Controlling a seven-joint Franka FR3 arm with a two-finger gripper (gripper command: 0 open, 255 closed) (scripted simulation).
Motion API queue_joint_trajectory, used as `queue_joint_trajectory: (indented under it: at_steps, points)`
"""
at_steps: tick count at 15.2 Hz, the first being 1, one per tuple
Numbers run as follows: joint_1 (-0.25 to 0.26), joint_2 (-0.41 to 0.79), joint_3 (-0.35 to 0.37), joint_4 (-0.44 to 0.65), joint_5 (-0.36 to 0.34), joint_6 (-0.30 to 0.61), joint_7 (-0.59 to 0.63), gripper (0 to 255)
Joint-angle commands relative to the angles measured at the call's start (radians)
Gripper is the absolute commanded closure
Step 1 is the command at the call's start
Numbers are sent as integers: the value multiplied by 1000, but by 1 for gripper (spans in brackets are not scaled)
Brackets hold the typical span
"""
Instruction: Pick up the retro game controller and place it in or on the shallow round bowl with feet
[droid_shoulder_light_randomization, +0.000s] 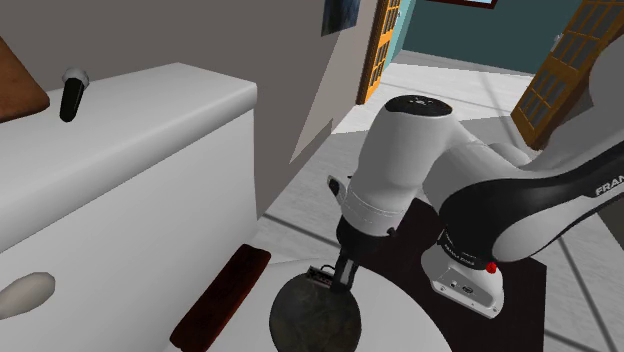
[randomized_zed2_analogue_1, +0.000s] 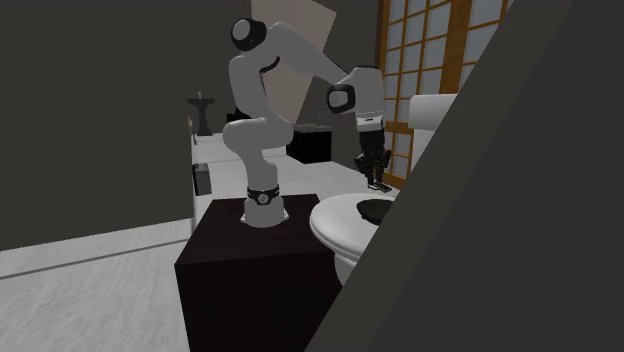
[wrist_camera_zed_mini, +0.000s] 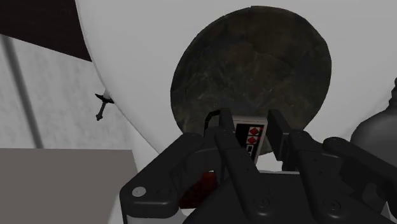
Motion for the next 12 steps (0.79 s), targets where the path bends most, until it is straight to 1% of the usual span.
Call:
queue_joint_trajectory:
  at_steps: [1,7,12]
  points:
    - [21,-3,27,-15,20,17,29,255]
    - [5,82,73,-48,29,133,28,255]
    - [-19,167,116,-68,22,238,36,255]
